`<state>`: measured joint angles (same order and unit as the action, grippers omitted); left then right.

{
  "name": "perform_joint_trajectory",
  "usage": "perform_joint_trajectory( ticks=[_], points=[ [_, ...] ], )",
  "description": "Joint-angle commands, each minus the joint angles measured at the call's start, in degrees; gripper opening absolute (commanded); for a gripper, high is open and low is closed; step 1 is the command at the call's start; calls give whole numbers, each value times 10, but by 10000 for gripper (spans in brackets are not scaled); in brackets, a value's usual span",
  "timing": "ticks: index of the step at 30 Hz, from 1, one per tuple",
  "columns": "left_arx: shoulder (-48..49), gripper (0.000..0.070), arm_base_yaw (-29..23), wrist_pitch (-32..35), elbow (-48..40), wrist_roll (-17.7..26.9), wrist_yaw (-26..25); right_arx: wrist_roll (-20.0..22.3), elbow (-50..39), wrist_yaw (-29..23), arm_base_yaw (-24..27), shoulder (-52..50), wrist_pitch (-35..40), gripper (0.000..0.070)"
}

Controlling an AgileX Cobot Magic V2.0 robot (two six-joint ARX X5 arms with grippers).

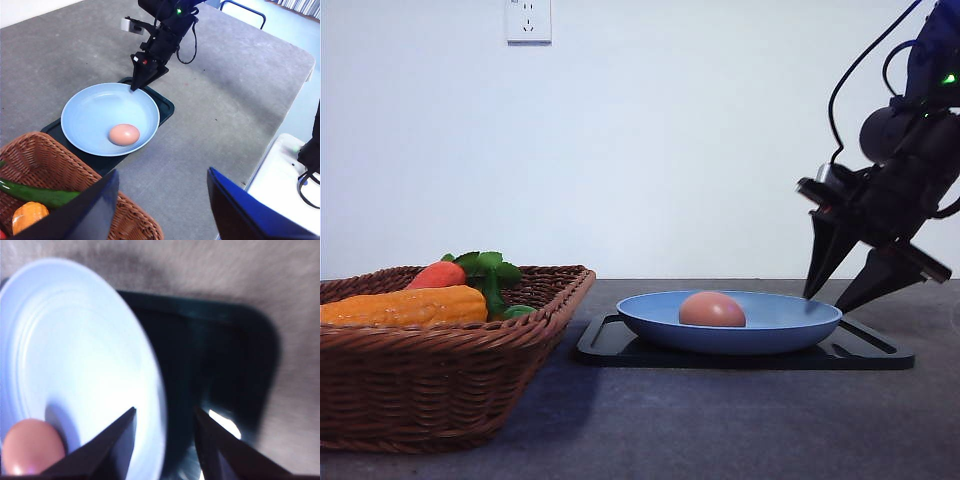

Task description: Transfer egg from basket to plate and serve

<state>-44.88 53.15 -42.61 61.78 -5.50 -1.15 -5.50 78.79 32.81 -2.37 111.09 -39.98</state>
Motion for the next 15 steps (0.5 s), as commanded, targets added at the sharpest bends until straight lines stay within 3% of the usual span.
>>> perform_joint_trajectory(
  ticks=[1,4,8,15],
  points=[
    [-8,358,5,10,9,-1,4,23,26,0,13,2,-15,232],
    [-17,357,5,20,9,0,11,33,56,1,33,-8,-53,231],
    [-38,329,4,33,9,1,69,35,72,1,54,-36,-99,205],
    [-104,111,-28,34,9,49,191,46,58,-5,50,-95,-173,35]
  ],
)
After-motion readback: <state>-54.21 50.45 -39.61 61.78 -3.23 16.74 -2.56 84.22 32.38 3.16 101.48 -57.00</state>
